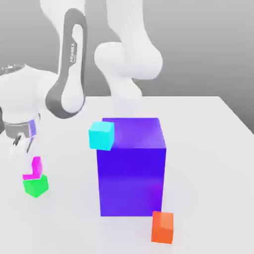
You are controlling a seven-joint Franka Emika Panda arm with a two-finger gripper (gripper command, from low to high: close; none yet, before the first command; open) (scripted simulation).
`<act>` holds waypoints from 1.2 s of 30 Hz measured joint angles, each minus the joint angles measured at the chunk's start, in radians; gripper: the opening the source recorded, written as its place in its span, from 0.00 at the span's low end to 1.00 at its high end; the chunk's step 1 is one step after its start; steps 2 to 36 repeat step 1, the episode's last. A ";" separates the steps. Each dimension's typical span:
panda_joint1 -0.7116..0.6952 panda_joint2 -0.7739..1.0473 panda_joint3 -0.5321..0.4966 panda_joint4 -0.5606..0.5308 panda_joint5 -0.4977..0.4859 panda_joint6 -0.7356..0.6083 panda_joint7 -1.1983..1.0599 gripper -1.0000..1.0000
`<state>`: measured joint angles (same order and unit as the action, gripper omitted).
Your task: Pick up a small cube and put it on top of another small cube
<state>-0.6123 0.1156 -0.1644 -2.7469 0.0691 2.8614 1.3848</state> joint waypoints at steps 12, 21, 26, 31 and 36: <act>0.000 0.000 0.000 0.000 0.000 0.000 0.000 1.00; 0.000 0.000 0.000 0.000 0.000 0.000 0.000 1.00; 0.000 0.000 0.000 0.000 0.000 0.000 0.000 1.00; 0.000 0.000 0.000 0.000 0.000 0.000 0.000 1.00; 0.000 0.000 0.000 0.000 0.000 0.000 0.000 1.00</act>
